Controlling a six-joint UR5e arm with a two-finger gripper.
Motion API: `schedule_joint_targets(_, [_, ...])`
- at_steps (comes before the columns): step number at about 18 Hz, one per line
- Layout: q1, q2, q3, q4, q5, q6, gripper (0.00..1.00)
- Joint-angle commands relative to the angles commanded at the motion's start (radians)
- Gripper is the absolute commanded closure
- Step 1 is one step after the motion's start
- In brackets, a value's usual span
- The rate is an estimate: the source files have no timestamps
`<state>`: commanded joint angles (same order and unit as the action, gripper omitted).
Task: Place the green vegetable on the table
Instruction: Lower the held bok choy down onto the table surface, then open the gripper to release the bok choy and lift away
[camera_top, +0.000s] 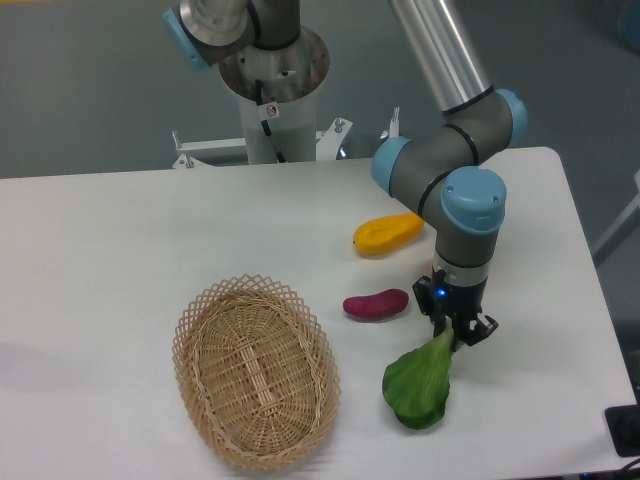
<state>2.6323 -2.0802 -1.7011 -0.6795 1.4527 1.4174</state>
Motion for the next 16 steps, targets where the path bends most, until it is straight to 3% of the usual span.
schedule_joint_targets(5, [0.0,0.031,0.024,-0.002,-0.002,-0.064,0.0])
schedule_joint_targets(10, [-0.026,0.04,0.147,-0.003,0.003,-0.238,0.0])
schedule_joint_targets(14, [-0.023,0.1,0.179,-0.026,0.009,-0.243,0.0])
schedule_joint_targets(16, [-0.002,0.141,0.186,-0.07,0.014,-0.227,0.0])
